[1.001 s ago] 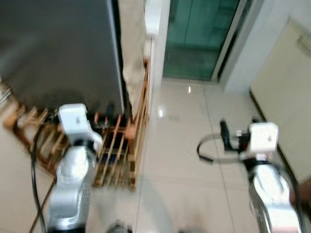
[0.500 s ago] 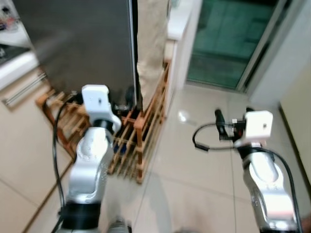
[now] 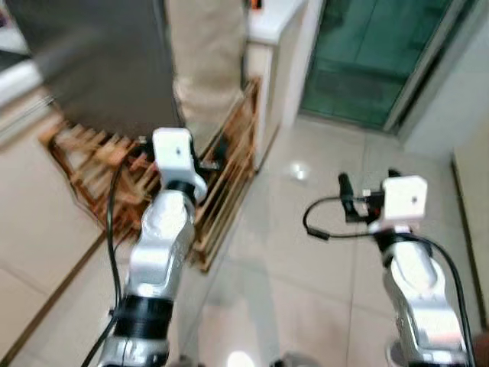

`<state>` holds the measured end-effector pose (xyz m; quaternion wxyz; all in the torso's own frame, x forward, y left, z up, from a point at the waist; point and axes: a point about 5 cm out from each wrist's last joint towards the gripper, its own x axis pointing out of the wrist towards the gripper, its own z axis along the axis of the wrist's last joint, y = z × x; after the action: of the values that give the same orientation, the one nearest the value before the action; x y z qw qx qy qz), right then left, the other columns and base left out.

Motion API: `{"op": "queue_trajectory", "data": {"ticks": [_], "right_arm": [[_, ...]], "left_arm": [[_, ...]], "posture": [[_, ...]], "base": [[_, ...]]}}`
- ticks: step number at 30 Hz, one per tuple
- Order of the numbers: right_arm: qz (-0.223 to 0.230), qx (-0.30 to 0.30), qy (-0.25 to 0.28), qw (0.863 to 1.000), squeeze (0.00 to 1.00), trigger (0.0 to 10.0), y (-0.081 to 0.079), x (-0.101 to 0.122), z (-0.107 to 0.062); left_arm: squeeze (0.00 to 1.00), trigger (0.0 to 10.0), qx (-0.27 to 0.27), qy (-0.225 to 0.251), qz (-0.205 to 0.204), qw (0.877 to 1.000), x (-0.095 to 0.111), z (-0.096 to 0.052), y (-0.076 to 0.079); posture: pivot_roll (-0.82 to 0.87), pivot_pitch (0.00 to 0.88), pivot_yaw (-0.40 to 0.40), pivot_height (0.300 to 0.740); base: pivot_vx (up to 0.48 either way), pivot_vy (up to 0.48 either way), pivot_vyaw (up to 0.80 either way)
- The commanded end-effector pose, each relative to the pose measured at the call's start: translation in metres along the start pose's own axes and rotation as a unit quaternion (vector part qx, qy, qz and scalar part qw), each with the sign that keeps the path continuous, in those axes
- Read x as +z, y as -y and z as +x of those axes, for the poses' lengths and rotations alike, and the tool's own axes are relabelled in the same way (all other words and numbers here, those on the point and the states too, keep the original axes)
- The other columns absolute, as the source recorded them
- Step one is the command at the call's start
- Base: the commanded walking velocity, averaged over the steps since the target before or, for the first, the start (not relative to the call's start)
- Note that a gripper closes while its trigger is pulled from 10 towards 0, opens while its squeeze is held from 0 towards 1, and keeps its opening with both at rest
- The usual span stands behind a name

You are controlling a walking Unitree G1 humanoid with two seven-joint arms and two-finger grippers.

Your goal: Restocking fridge

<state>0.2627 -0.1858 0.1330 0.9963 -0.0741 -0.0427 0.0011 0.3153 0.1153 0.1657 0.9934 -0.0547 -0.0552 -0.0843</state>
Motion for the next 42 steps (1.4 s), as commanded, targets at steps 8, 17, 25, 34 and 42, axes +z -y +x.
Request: {"op": "queue_trajectory", "data": {"ticks": [8, 17, 25, 34, 42], "right_arm": [[-0.001, 0.025, -0.008, 1.0, 0.07, 10.0, 0.003, -0.007, -0.01], [0.009, 0.054, -0.01, 0.998, 0.13, 10.0, 0.0, -0.016, -0.005], [0.02, 0.043, -0.045, 0.998, 0.0, 10.0, 0.001, -0.033, -0.016], [0.021, 0.04, -0.018, 0.999, 0.0, 10.0, -0.003, -0.023, -0.004], [0.019, 0.043, -0.012, 0.999, 0.0, 10.0, -0.004, -0.021, -0.003]], "left_arm": [[0.0, 10.0, 0.04, 0.014, 0.006, 0.999, -0.013, -0.065, -0.047], [0.0, 10.0, 0.119, -0.015, 0.026, 0.992, -0.021, -0.068, -0.058], [0.0, 10.0, 0.106, -0.007, 0.018, 0.994, -0.01, -0.058, -0.047], [0.0, 10.0, 0.096, 0.0, 0.03, 0.995, -0.004, -0.033, -0.039], [0.0, 10.0, 0.089, 0.009, 0.02, 0.996, -0.001, -0.024, -0.032]], "posture": [[-0.1, 0.028, 0.001, 0.74], [-0.08, 0.0, -0.027, 0.74], [-0.08, 0.011, -0.024, 0.74], [-0.1, 0.014, -0.014, 0.74], [-0.11, 0.015, -0.012, 0.74]], "base": [[0.0, 0.0, 0.55], [0.0, 0.0, 0.53], [0.114, 0.0, 0.12], [0.444, 0.0, 0.0], [0.442, 0.0, 0.0]]}}
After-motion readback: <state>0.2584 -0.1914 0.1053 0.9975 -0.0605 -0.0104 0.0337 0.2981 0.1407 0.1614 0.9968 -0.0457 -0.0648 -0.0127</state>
